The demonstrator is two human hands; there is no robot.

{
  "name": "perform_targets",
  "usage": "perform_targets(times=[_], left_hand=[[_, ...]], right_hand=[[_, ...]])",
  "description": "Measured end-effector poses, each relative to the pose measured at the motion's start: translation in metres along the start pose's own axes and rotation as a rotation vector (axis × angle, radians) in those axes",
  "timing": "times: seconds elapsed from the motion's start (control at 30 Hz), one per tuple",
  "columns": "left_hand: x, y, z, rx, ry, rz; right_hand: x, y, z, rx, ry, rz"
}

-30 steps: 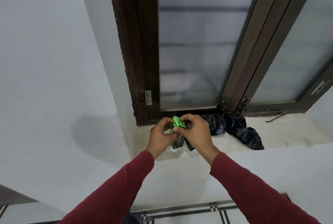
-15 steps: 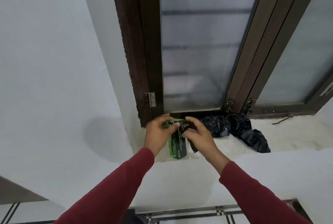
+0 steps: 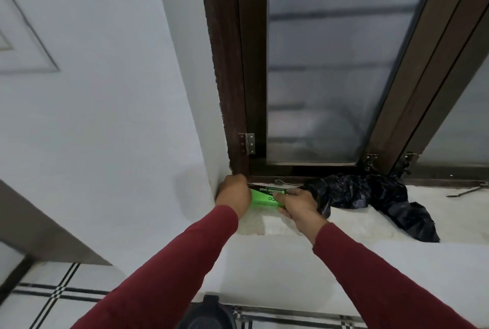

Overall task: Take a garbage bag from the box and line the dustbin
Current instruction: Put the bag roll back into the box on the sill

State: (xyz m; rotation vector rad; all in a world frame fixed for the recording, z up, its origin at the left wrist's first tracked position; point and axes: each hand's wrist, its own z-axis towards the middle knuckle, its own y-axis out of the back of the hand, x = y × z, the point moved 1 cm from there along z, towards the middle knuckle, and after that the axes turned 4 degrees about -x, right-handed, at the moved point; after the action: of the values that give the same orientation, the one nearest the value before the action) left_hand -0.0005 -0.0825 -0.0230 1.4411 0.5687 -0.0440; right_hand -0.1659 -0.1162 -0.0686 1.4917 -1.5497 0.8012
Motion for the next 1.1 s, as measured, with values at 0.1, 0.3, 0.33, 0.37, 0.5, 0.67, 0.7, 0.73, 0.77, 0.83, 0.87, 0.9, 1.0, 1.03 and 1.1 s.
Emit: perform_targets(times=[0.1, 0.3, 0.33, 0.37, 0.5, 0.67, 0.7, 0.73, 0.77, 0.83, 0.87, 0.9, 1.0, 1.03, 1.1], left_hand=[[-0.003, -0.007, 0.006, 0.058, 0.094, 0.06], [-0.003, -0.029, 0.018, 0.067, 0.083, 0.124], [-0.004, -0.031, 0.017, 0.073, 0.07, 0.126], [-0.007, -0.032, 0.016, 0.085, 0.056, 0.135], [-0.019, -0.029, 0.014, 0.063, -0.047, 0.167], [-0.055, -0.042, 0.012, 0.125, -0.187, -0.173], [-0.064, -0.046, 0.011, 0.184, -0.2, -0.256], [-0.072, -0.051, 0.01, 0.237, -0.213, -0.3], [-0.082, -0.058, 0.009, 0.281, -0.228, -0.314], [-0.096, -0.072, 0.006, 0.355, -0.241, -0.31], [-0.1, -0.081, 0.005, 0.384, -0.251, -0.292], [-0.104, -0.09, 0.004, 0.41, -0.269, -0.246], [-0.108, -0.116, 0.0, 0.405, -0.37, -0.037], [-0.108, -0.121, 0.0, 0.378, -0.383, -0.015], [-0.111, -0.123, 0.001, 0.31, -0.422, 0.001]], right_hand=[[0.008, -0.023, 0.014, 0.005, 0.057, -0.205], [0.018, -0.037, 0.024, -0.095, 0.161, -0.499], [0.018, -0.037, 0.022, -0.071, 0.174, -0.516], [0.017, -0.036, 0.021, -0.051, 0.191, -0.536], [0.016, -0.014, 0.016, -0.047, 0.289, -0.536], [0.017, 0.044, 0.008, -0.229, 0.464, -0.454], [0.016, 0.056, 0.008, -0.263, 0.464, -0.453], [0.015, 0.068, 0.008, -0.293, 0.454, -0.456], [0.015, 0.08, 0.01, -0.308, 0.429, -0.47], [0.01, 0.099, 0.016, -0.264, 0.34, -0.518], [0.007, 0.106, 0.02, -0.216, 0.292, -0.537], [0.004, 0.112, 0.022, -0.159, 0.243, -0.548], [-0.002, 0.124, 0.027, -0.02, 0.176, -0.531], [-0.002, 0.127, 0.027, 0.0, 0.179, -0.53], [-0.001, 0.136, 0.025, 0.001, 0.224, -0.58]])
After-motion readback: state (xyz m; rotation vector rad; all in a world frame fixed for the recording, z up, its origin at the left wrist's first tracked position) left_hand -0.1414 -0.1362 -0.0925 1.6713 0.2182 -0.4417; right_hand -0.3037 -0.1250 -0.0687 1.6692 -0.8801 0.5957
